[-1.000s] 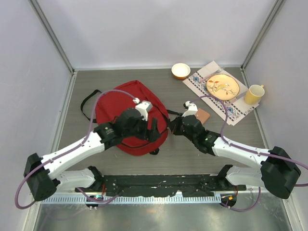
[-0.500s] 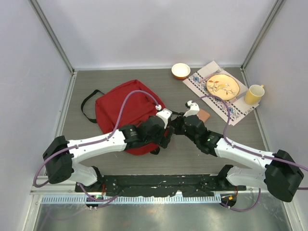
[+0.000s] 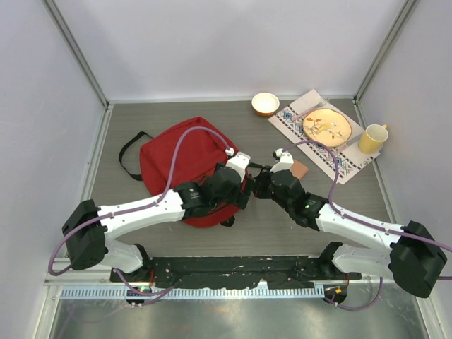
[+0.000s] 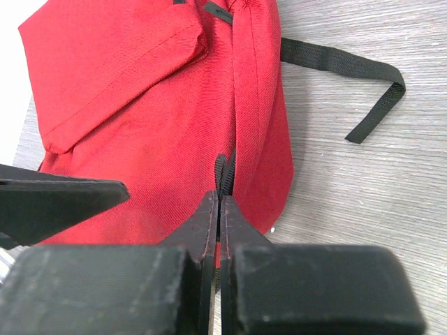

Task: Pack the student bag
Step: Zip the student bag at the center of the board.

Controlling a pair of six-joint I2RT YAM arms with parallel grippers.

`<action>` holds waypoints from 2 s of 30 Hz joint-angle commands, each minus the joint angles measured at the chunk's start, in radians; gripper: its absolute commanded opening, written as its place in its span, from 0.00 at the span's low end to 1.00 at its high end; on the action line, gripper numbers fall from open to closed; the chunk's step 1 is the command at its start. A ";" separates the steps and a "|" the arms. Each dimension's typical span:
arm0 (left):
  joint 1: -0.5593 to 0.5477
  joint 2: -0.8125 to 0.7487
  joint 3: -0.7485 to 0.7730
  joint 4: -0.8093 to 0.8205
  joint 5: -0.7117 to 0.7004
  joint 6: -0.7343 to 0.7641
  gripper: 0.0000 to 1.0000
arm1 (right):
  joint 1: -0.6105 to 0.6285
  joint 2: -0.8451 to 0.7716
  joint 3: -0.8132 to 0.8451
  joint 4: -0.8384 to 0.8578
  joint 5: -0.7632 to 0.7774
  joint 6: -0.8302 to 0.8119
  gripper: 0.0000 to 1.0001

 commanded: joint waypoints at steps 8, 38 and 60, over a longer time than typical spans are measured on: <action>-0.003 0.070 -0.021 0.109 0.102 -0.039 0.47 | -0.004 -0.057 0.012 0.017 0.031 -0.007 0.01; -0.071 -0.389 -0.475 0.017 0.163 -0.382 0.00 | -0.105 0.275 0.214 0.191 -0.041 -0.042 0.01; -0.143 -0.480 -0.546 -0.012 0.053 -0.464 0.00 | -0.203 0.449 0.357 0.287 -0.101 -0.042 0.01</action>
